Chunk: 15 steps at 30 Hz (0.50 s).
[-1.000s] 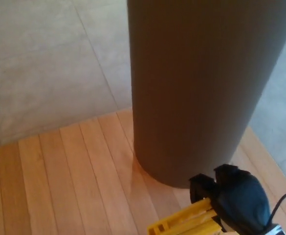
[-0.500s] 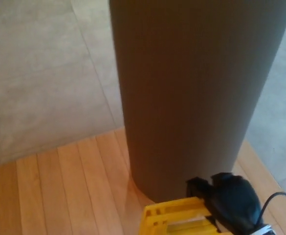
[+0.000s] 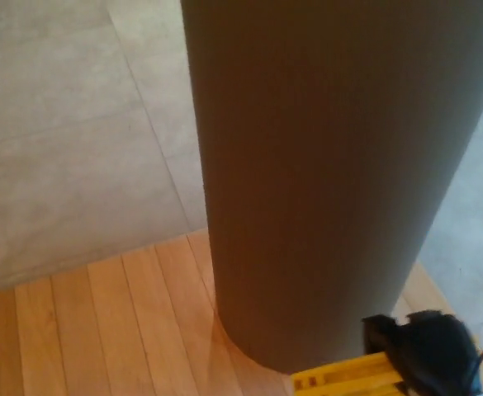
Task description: The robot uses its right hand to pick up a caution sign board kept on the stair and turn around and walk towards a pillar and place the sign against it
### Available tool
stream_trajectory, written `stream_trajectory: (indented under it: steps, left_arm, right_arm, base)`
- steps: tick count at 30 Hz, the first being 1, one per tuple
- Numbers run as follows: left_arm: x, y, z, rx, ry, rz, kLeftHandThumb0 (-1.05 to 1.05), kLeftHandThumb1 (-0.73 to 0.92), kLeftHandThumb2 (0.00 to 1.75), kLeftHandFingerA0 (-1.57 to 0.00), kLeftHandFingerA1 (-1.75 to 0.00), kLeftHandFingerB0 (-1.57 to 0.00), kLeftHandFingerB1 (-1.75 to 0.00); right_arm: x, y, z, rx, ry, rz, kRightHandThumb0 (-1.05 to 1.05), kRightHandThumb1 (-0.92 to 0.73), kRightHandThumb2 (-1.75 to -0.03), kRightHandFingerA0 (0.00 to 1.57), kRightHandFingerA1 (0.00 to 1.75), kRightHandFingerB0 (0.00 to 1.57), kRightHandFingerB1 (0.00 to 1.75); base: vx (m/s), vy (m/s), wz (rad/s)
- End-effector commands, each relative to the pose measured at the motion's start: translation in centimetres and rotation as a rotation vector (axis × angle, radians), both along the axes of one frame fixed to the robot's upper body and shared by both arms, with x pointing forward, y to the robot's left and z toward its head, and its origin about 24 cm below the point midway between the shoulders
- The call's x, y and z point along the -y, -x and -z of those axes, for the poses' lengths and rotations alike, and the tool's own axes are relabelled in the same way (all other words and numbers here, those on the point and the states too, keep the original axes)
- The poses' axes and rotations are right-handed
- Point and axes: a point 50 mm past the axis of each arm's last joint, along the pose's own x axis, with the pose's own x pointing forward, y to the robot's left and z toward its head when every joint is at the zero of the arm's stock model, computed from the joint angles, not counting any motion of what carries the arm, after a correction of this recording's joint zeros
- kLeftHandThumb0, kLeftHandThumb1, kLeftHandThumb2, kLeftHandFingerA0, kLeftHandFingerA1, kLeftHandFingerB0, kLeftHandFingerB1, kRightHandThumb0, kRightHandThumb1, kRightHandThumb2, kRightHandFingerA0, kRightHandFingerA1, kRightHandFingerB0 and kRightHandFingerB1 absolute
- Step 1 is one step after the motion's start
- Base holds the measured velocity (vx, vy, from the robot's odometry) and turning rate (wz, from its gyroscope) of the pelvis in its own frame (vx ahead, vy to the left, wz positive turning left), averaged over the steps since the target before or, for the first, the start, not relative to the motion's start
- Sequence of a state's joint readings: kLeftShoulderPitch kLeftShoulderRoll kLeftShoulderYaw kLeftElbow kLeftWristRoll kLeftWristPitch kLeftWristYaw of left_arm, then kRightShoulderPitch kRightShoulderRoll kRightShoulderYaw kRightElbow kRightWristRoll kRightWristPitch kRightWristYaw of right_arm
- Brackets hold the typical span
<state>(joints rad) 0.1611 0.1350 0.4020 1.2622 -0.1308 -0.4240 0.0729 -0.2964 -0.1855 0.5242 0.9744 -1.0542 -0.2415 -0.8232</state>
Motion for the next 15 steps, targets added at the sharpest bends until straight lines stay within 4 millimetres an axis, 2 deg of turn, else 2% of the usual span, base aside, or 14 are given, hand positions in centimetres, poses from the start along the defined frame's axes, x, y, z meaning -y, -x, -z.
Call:
stream_trajectory:
  steps: [1,5,6,9,10,11,12,15]
  left_arm:
    - [-0.3,-0.5,-0.8,0.074,-0.065,0.051,0.00,0.44,1.10,-1.37,-1.19,-1.19,-1.09]
    - [-0.3,-0.7,-0.9,0.086,-0.081,0.058,0.00,0.44,1.10,-1.37,-1.19,-1.19,-1.09]
    - [-0.5,-0.6,-1.0,0.079,-0.088,0.061,0.04,0.44,1.09,-1.33,-1.22,-1.10,-1.08]
    - [-0.6,-0.6,-1.0,0.076,-0.092,0.062,0.04,0.44,1.09,-1.33,-1.22,-1.10,-1.08]
    - [-0.6,-0.6,-1.0,0.076,-0.092,0.062,0.04,0.44,1.09,-1.33,-1.22,-1.10,-1.08]
    - [-0.6,-0.6,-1.0,0.080,-0.093,0.058,0.03,0.45,1.07,-1.36,-1.23,-1.12,-1.10]
    - [-0.5,-0.6,-1.0,0.087,-0.094,0.052,0.03,0.45,1.07,-1.36,-1.23,-1.12,-1.10]
    - [-0.5,-0.6,-1.0,0.087,-0.094,0.052,0.03,0.45,1.07,-1.36,-1.23,-1.12,-1.10]
  right_arm:
    - [-0.7,0.4,0.7,-0.050,-0.049,0.026,-0.19,-0.62,-0.90,0.89,1.75,0.74,1.48]
    - [-1.3,0.7,1.1,-0.068,-0.051,0.021,-0.19,-0.62,-0.90,0.89,1.75,0.74,1.48]
    - [-1.0,0.4,1.2,-0.074,-0.039,0.026,-0.26,-0.52,-1.02,1.21,1.36,0.89,1.16]
    - [-0.9,0.3,1.2,-0.076,-0.034,0.028,-0.26,-0.52,-1.02,1.21,1.36,0.89,1.16]
    - [-0.9,0.3,1.2,-0.076,-0.034,0.028,-0.26,-0.52,-1.02,1.21,1.36,0.89,1.16]
    - [-0.5,0.0,1.1,-0.077,-0.025,0.038,-0.20,-0.61,-0.80,0.88,1.72,0.75,1.35]
    - [0.2,-0.3,0.8,-0.077,-0.011,0.052,-0.20,-0.61,-0.80,0.88,1.72,0.75,1.35]
    - [0.2,-0.3,0.8,-0.077,-0.011,0.052,-0.20,-0.61,-0.80,0.88,1.72,0.75,1.35]
  base:
    - [0.09,0.037,0.04]
    - [0.10,-0.020,0.08]
    - [0.10,-0.043,0.08]
    - [0.10,-0.059,0.14]
    - [0.14,-0.734,-0.11]
    - [0.14,-0.698,0.10]
    - [0.13,-0.679,0.12]
    - [0.14,-0.159,-0.04]
